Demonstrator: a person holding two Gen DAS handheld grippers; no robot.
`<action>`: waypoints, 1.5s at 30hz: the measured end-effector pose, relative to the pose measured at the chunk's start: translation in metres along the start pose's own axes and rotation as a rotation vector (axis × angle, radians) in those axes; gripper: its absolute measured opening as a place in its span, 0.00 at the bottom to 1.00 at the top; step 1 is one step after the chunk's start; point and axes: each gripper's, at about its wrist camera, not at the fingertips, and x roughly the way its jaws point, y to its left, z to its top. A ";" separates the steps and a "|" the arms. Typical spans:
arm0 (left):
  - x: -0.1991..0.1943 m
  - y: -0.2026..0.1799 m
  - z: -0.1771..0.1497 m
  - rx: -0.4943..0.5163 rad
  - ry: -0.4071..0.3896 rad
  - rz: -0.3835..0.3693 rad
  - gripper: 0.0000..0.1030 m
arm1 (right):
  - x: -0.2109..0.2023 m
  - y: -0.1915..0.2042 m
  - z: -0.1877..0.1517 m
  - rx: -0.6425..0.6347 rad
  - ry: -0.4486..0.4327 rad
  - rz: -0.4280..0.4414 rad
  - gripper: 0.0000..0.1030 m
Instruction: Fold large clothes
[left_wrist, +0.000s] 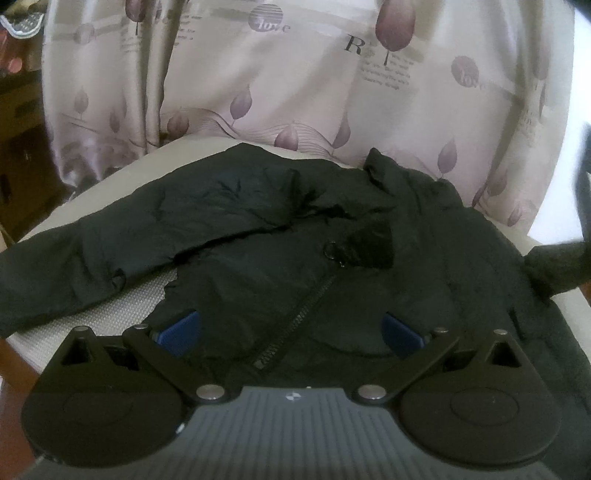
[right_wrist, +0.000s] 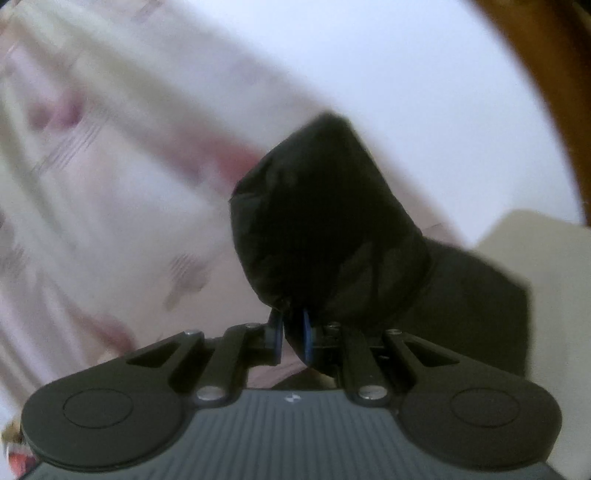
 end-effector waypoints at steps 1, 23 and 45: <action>0.000 0.001 0.000 0.000 0.000 -0.003 1.00 | 0.011 0.012 -0.009 -0.017 0.021 0.023 0.11; 0.016 0.030 -0.005 -0.060 0.040 -0.018 1.00 | 0.154 0.125 -0.243 -0.236 0.464 0.257 0.11; -0.008 0.059 -0.004 -0.096 0.028 0.022 1.00 | 0.075 0.153 -0.322 -0.337 1.042 0.728 0.29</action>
